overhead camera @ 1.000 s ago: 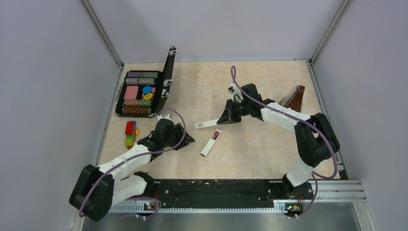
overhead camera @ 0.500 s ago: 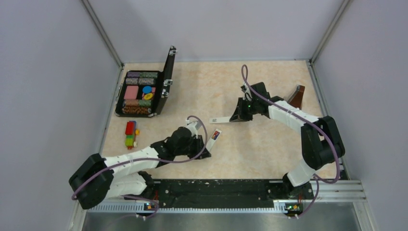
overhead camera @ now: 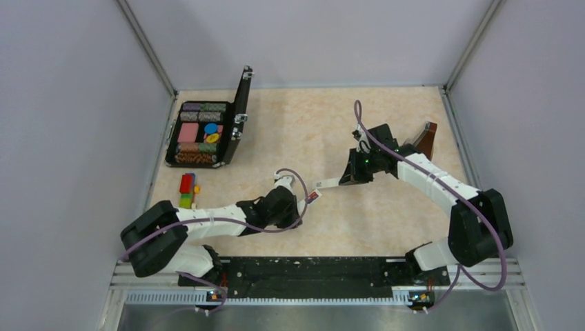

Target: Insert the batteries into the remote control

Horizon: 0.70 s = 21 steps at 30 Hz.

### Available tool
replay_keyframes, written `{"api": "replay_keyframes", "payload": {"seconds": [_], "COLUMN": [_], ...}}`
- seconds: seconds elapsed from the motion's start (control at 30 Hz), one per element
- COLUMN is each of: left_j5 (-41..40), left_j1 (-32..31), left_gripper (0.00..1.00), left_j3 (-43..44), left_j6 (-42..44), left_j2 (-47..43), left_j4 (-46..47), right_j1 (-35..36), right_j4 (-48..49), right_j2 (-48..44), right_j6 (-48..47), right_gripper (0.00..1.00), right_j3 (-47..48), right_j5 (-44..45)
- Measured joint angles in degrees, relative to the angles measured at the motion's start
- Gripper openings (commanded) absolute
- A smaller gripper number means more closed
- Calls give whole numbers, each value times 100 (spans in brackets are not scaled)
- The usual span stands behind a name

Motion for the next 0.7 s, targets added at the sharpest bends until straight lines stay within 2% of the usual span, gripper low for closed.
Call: {"api": "replay_keyframes", "payload": {"seconds": [0.23, 0.43, 0.6, 0.7], "left_j5": [-870, -1056, -1198, -1329], "left_j1": [4, 11, 92, 387], "left_gripper": [21, 21, 23, 32], "left_j3": [-2, -46, -278, -363], "left_j6": [-457, -623, -741, -905], "left_j2": [-118, -251, -999, -1681], "left_j4": [-426, -588, -1010, -1390], "right_j1": [0, 0, 7, 42], "right_j4": [-361, -466, -133, 398], "right_j2": [-343, -531, -761, -866], "right_j6": [4, 81, 339, 476], "right_gripper": [0, 0, 0, 0], "right_j3": [-52, -70, -79, -201], "right_j5": [-101, -144, -629, -1117]}}
